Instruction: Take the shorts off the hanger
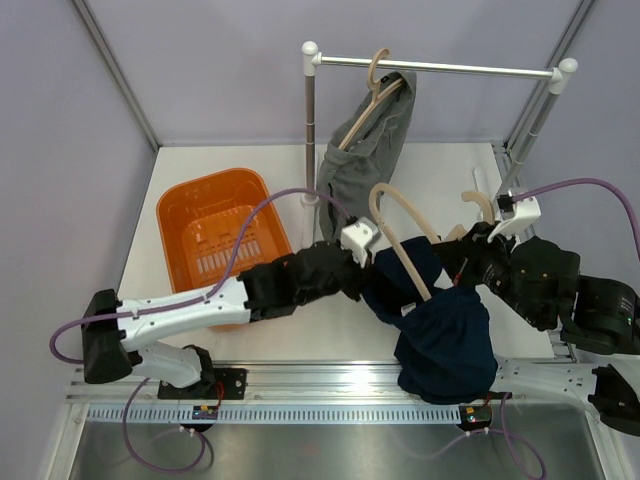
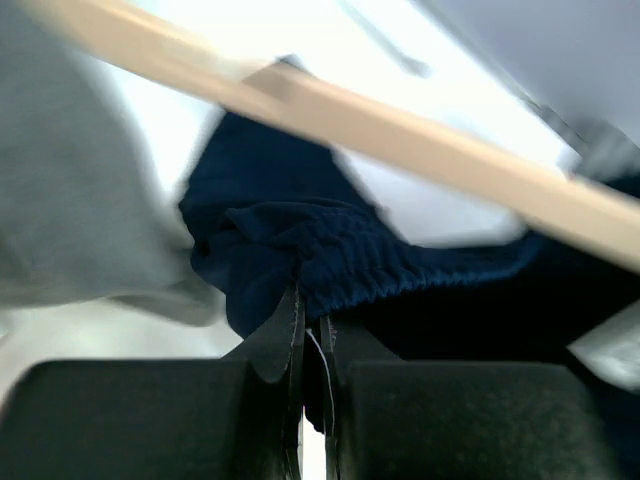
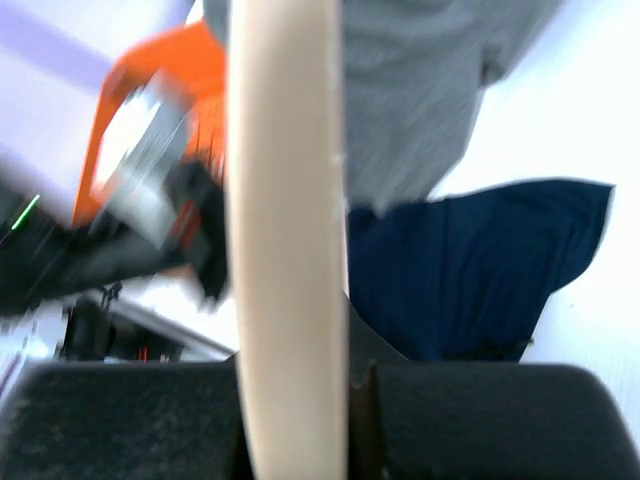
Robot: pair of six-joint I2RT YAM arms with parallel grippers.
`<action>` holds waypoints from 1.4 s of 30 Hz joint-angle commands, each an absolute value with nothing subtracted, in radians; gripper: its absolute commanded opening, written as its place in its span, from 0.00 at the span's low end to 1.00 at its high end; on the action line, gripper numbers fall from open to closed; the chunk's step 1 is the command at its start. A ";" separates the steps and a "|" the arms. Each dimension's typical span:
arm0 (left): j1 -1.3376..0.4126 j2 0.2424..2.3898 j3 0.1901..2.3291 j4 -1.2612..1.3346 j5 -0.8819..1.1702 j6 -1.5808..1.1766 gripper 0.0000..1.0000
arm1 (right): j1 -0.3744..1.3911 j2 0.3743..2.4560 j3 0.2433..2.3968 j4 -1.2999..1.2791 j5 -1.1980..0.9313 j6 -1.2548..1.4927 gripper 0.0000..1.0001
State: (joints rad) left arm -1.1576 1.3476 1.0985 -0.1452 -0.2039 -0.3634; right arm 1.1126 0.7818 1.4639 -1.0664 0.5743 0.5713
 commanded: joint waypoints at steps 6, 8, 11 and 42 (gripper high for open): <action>-1.625 1.266 1.265 -0.234 -0.103 0.004 0.00 | 1.123 0.868 1.474 -0.821 0.842 0.497 0.00; -1.690 1.275 1.287 -0.259 -0.100 0.060 0.00 | 1.123 0.894 1.482 -0.769 0.873 0.462 0.00; -1.776 1.290 1.324 -0.293 -0.037 0.086 0.00 | 1.123 0.928 1.503 -0.720 0.940 0.411 0.00; -1.500 0.994 1.726 0.215 -0.962 0.820 0.00 | 1.121 0.974 1.681 -0.861 1.068 0.400 0.00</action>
State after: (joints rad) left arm -1.5246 1.0027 1.6539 -0.0109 -0.9447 0.6315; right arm 1.1137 0.9752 1.6463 -0.8455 1.0542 0.3622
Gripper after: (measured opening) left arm 0.042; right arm 0.101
